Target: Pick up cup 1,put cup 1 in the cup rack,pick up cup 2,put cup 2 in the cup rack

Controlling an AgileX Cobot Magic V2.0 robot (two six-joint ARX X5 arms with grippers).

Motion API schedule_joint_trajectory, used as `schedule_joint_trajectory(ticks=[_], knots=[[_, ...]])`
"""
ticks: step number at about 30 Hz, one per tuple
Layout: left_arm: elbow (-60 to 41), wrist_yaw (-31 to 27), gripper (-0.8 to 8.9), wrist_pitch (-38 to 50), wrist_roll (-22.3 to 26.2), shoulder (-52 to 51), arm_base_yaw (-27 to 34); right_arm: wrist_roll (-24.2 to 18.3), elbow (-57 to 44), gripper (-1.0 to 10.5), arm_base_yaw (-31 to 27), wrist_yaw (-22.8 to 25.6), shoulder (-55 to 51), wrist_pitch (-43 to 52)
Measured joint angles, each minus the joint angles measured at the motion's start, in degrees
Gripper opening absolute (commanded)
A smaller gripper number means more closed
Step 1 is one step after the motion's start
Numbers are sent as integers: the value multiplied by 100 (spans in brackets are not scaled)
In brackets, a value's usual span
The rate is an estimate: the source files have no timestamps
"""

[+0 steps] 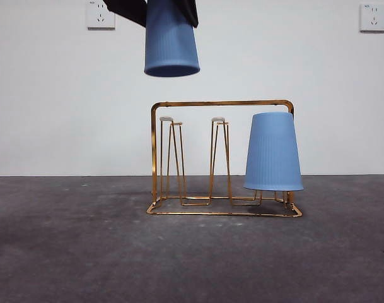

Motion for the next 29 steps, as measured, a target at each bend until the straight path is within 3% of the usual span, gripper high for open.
schedule_joint_trajectory(ticks=[7,12,21,29], knots=[[-898,-2,-6,662,-42,-9,44,0,0,217,0,2,-9,-114],[-966,0,-6,1134,-63,-9,50,0,0,217,0,0,-7,-133],[-1008,111,-6,1115,-83,-9,299,50,0,217,0,0,-7,-151],[-1657,164,-6,1515,-129,-11,297,68,0,216,0,66,-7,-131]])
